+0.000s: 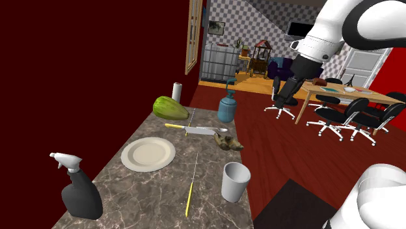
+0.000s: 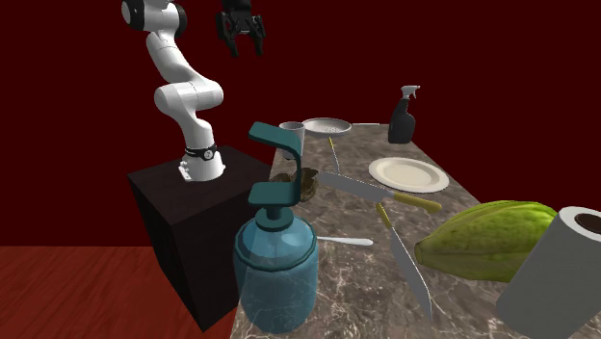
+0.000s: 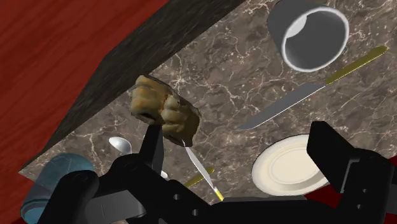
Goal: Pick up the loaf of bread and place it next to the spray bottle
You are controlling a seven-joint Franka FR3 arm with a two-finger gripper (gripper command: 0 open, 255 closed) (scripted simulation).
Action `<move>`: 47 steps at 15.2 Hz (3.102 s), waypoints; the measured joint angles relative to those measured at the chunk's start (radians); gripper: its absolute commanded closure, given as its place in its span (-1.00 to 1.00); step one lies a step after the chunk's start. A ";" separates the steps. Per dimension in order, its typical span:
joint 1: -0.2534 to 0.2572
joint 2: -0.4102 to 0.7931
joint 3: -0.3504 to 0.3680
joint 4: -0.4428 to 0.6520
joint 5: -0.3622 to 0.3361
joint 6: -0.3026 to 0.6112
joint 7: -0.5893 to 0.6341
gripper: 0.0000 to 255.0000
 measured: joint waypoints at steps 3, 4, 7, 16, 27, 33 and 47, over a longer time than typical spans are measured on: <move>0.004 0.027 -0.016 -0.011 -0.005 0.030 -0.032 -1.00; 0.007 0.048 -0.025 -0.020 -0.007 0.055 -0.053 -1.00; 0.015 0.125 -0.064 -0.042 -0.018 0.135 -0.134 -1.00; 0.049 0.410 -0.169 -0.015 -0.018 0.333 -0.384 -1.00; 0.077 0.835 -0.234 0.162 0.065 0.495 -0.690 -1.00; 0.069 1.014 -0.228 0.265 0.108 0.535 -0.802 -1.00; 0.069 1.069 -0.220 0.245 0.128 0.608 -0.818 1.00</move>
